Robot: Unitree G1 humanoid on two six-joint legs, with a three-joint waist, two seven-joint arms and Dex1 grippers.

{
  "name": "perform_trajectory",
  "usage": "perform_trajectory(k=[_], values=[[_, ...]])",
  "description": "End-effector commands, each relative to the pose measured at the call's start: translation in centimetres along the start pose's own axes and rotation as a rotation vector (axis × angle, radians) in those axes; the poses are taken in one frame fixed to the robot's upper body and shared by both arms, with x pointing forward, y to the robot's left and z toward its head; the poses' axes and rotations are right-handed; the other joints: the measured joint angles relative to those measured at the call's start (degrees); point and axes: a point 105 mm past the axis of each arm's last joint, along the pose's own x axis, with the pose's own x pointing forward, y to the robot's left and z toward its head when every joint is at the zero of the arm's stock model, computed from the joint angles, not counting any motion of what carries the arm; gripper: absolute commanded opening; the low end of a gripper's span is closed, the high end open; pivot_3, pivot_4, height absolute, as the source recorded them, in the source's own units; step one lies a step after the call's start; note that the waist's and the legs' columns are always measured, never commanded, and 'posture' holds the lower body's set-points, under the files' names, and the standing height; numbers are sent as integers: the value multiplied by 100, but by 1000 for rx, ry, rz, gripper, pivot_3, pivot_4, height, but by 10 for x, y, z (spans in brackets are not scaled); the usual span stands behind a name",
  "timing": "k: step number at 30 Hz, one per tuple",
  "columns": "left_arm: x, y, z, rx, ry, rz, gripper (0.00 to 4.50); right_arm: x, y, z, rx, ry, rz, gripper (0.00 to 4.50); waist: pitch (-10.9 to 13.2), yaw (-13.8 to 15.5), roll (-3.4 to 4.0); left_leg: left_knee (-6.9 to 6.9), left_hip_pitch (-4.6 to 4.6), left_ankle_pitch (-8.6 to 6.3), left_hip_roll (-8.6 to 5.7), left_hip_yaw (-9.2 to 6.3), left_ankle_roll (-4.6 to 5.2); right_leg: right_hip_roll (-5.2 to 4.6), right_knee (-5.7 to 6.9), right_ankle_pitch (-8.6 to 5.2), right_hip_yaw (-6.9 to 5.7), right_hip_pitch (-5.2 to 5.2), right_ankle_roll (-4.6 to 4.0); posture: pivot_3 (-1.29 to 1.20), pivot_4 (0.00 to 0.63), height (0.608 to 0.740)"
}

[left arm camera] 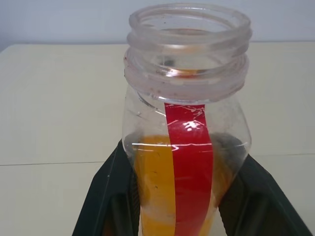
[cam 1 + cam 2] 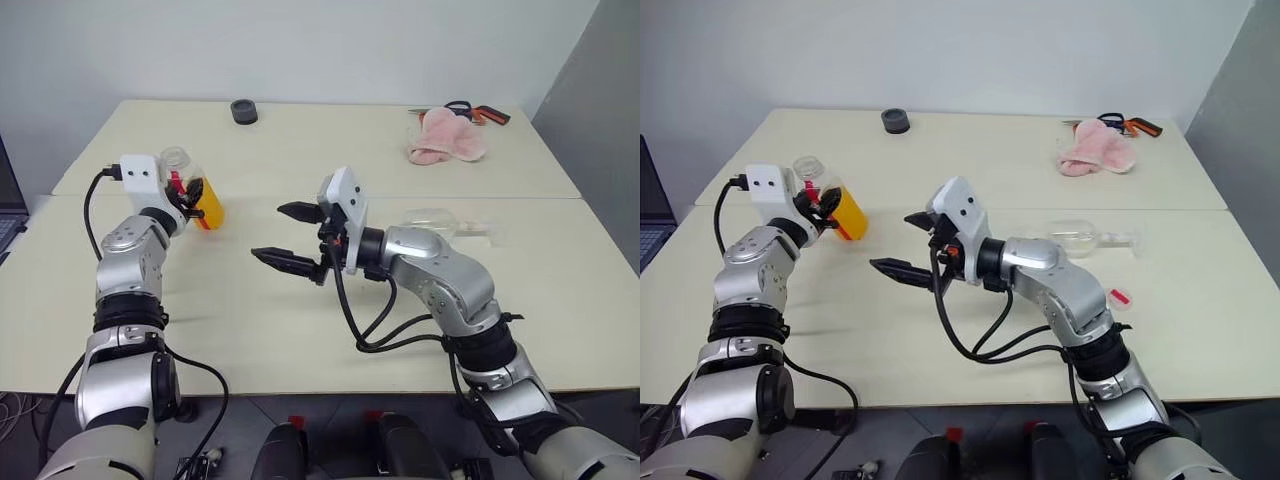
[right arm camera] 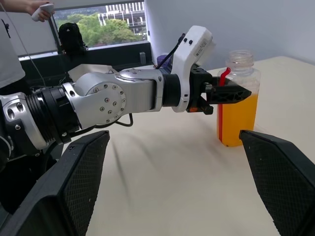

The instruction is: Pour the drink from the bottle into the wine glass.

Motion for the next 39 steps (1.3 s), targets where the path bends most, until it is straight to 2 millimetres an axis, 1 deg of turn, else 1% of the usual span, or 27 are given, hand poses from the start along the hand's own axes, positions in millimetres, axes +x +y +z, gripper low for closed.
perform_trajectory(k=[1, 4, 8, 12, 15, 19, 21, 22, 25, 28, 34, 39], values=[[-6, 23, -10, -21, 52, 96, 1618, 4, -1, 8, -53, -21, -17, 4500, 0, -16, 0, 0, 3, 0, 0, 2, 0, 0, 2, 0, 2, 0, 0, 0, 150, 740], [-7, 24, -8, -28, 54, 106, 1618, 4, -3, 10, -41, -26, -32, 4500, 0, -46, 0, -1, 6, 0, 0, 3, 0, 0, 7, 0, 3, 0, 0, 0, 150, 740], [-7, 19, -2, -37, 51, 98, 1618, 3, -3, 11, -39, -26, -35, 4500, 0, -70, 0, -3, 9, 0, 1, 2, 0, 0, 10, 0, 4, 0, 0, 0, 150, 740], [-9, 15, 0, -40, 63, 84, 1617, 2, -6, 10, -38, -28, -51, 4500, 0, -71, 0, -6, 8, 0, 0, -2, -1, -2, 7, 0, 5, 0, 0, 0, 150, 740], [-12, 17, -3, -25, 77, 89, 1616, 3, -6, 8, -37, -26, -55, 4500, 0, -70, 0, -7, 7, 1, 0, -8, -2, -3, 3, 0, 5, 0, 0, 0, 150, 740], [-14, 26, -8, 18, 96, 128, 1615, 3, -6, 8, -34, -27, -54, 4500, 0, -71, 0, -8, 8, 1, 0, -9, -2, -3, 2, 0, 5, 0, 0, 0, 150, 740], [-14, 27, -8, 18, 86, 127, 2332, 4, -6, 9, -34, -29, -53, 4500, 0, -73, 0, -8, 8, 1, 0, -9, -2, -3, 2, 0, 6, 0, 0, 0, 150, 740], [-14, 26, -8, 13, 80, 123, 2603, 4, -6, 9, -34, -29, -53, 4500, 0, -74, 0, -9, 9, 1, 0, -9, -2, -3, 2, 0, 6, 0, 0, 0, 150, 740], [-14, 25, -7, 29, 68, 113, 3619, 4, -5, 9, -32, -30, -49, 4500, 0, -74, -1, -10, 7, 1, 0, -9, -2, -3, 1, 0, 4, -1, 0, 0, 150, 740], [-15, 23, -6, 43, 55, 98, 4485, 4, -4, 8, -32, -27, -44, 4500, 1, -49, -2, -9, -6, 2, 0, -11, -3, -3, -8, 0, -5, -3, 0, 0, 150, 740], [-19, 22, -3, 99, -9, 105, 4485, 0, -3, 5, -29, -20, -48, 4500, 1, -28, -2, -10, -11, 2, -1, -11, -4, -7, -19, 0, -4, -3, 0, 0, 150, 740], [-26, 16, -10, 136, -34, 84, 4485, -8, -6, -3, -30, 3, -71, 4500, 1, -15, -3, -15, -13, 2, -1, -16, -4, -10, -23, 0, -3, -5, 0, 0, 150, 740]])
